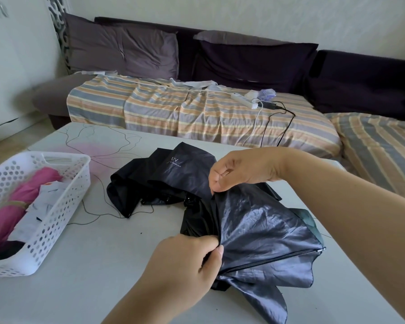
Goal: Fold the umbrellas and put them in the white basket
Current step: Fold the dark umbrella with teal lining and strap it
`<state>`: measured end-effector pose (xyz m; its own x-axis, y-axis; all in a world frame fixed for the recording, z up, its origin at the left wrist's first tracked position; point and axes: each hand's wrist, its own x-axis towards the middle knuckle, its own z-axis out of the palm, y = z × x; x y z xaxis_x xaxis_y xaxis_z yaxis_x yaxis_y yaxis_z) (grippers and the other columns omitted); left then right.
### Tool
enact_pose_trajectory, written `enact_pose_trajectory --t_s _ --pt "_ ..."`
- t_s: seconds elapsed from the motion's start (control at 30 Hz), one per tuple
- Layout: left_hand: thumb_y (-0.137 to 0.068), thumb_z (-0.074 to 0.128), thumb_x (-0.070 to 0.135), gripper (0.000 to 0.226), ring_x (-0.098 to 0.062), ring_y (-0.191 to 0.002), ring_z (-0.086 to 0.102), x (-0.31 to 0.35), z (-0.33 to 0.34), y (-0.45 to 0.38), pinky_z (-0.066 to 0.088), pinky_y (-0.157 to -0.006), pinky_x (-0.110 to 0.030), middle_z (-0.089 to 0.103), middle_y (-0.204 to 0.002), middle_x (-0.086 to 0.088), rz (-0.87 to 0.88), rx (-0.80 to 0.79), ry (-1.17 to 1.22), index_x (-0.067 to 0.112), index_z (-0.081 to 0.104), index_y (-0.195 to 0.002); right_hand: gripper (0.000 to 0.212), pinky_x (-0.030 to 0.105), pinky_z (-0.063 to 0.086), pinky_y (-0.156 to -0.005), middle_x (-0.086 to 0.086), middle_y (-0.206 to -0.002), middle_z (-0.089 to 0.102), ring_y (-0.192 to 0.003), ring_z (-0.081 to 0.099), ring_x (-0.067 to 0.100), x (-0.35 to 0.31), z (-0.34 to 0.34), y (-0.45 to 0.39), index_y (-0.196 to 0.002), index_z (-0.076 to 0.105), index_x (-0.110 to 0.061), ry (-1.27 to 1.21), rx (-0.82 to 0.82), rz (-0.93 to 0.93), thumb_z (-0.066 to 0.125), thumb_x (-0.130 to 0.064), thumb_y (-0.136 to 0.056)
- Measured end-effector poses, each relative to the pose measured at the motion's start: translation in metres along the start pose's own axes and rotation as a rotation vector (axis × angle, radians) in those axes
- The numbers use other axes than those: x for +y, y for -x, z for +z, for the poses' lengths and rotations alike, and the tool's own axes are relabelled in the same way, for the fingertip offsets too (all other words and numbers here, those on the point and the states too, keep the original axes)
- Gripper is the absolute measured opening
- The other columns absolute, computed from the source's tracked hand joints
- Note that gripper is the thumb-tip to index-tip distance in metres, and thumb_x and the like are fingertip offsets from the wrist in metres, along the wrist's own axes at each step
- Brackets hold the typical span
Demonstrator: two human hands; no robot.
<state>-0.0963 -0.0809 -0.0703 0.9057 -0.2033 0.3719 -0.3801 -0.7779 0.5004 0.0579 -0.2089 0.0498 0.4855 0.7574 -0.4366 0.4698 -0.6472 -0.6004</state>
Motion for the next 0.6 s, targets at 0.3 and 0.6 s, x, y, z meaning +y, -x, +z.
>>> enact_pose_trajectory --t_s 0.3,0.6 --pt "-0.085 0.020 0.053 0.033 -0.017 -0.049 0.038 0.000 -0.001 0.000 0.029 -0.046 -0.021 0.047 -0.057 0.012 0.002 -0.004 0.015 0.037 0.037 -0.062 0.011 0.023 0.043 -0.096 -0.008 -0.088 0.071 -0.100 0.066 0.006 -0.004 0.002 0.000 -0.077 0.063 -0.017 -0.099 0.144 -0.134 0.068 -0.020 -0.087" --pt "-0.087 0.030 0.047 0.028 -0.019 -0.048 0.036 0.001 -0.006 -0.002 0.025 -0.045 -0.022 0.044 -0.052 0.005 -0.046 0.024 0.068 0.028 0.035 -0.069 0.035 0.013 0.034 -0.052 -0.010 -0.057 0.043 -0.046 0.038 0.001 -0.016 0.003 0.000 -0.072 0.055 -0.018 0.408 0.432 -0.104 0.056 -0.048 -0.089"
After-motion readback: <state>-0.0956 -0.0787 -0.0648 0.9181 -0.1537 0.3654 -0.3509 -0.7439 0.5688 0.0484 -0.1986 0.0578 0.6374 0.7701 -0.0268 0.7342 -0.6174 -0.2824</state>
